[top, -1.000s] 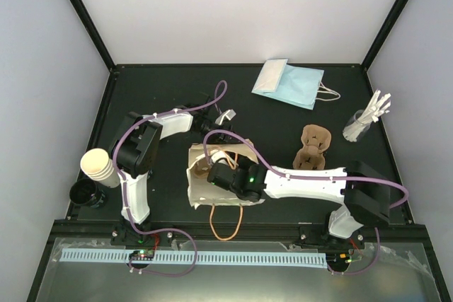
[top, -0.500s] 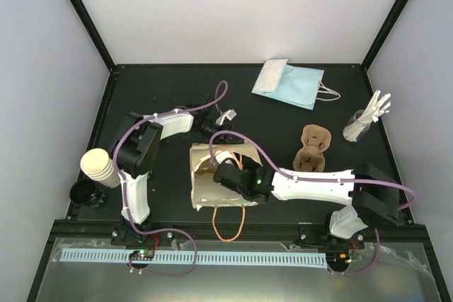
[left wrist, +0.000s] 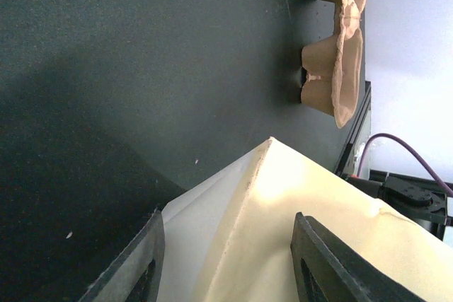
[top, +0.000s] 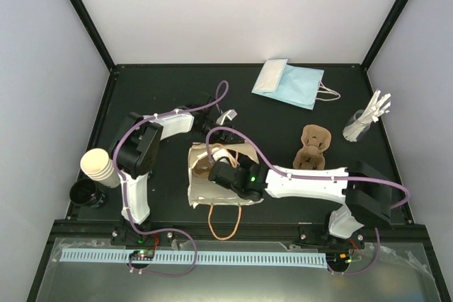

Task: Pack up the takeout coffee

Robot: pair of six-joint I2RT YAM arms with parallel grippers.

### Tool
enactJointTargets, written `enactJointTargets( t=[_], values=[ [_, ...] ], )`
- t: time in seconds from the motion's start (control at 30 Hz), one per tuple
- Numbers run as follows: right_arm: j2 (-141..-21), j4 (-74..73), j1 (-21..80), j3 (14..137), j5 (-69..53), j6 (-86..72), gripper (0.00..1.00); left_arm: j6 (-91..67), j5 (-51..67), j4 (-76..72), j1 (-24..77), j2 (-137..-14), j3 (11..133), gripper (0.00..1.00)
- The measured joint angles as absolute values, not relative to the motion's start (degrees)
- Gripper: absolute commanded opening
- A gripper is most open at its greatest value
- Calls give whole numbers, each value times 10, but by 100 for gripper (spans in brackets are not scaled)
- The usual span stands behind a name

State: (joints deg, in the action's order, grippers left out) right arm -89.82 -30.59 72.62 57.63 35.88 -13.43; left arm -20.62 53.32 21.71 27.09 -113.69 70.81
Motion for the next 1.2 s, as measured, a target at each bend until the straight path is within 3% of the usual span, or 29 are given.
enactJointTargets(
  t=[0.27, 0.53, 1.2],
  values=[
    [-939, -358, 726, 635, 361, -123, 60, -206, 529, 215, 271, -1137, 708, 51],
    [-913, -332, 726, 600, 358, -123, 60, -207, 527, 214, 274, -1134, 708, 52],
    [-928, -276, 797, 555, 439, -124, 61, -195, 491, 297, 275, -1102, 762, 98]
  ],
)
